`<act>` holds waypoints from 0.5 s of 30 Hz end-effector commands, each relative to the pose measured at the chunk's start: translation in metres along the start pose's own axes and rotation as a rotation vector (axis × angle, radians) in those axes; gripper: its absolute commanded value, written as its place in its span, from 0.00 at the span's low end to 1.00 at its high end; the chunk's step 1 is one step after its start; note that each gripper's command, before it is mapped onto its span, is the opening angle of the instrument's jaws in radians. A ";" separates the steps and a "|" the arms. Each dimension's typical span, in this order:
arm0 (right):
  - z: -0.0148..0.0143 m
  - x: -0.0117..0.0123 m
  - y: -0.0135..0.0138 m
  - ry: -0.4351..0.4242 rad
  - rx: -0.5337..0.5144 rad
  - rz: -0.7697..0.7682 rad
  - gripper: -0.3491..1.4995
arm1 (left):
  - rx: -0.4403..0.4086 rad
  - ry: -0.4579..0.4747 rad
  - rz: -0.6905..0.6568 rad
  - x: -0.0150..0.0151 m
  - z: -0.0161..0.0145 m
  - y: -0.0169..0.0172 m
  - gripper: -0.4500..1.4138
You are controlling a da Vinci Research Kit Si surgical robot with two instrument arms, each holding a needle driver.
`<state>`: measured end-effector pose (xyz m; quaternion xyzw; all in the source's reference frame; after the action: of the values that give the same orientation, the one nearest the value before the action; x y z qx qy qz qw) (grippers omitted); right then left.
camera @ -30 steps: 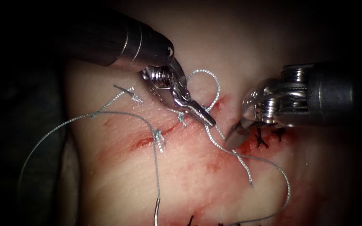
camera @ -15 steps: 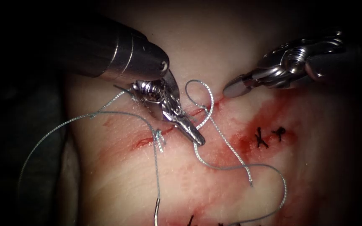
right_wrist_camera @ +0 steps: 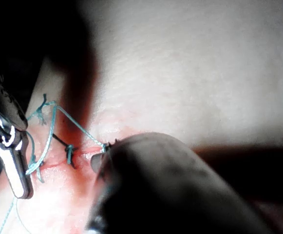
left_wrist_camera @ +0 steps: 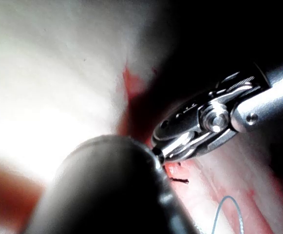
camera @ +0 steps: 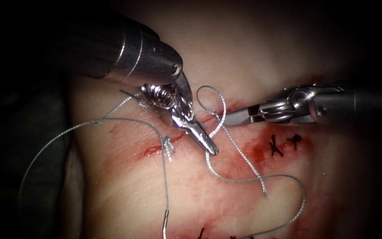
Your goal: Wound Closure
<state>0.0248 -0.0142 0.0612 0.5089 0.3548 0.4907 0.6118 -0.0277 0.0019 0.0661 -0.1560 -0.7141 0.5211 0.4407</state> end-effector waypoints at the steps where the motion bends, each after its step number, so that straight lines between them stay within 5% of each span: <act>1: 0.0017 0.0001 -0.0008 0.015 0.036 0.017 0.00 | 0.002 0.001 0.007 0.0006 0.0005 -0.0004 0.00; 15: 0.0036 0.0031 -0.0032 0.229 0.118 0.065 0.00 | 0.012 -0.019 0.013 0.0001 0.0013 -0.0012 0.00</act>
<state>0.0288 -0.0124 0.0590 0.4945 0.4341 0.5464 0.5181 -0.0280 0.0007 0.0666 -0.1529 -0.7141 0.5297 0.4314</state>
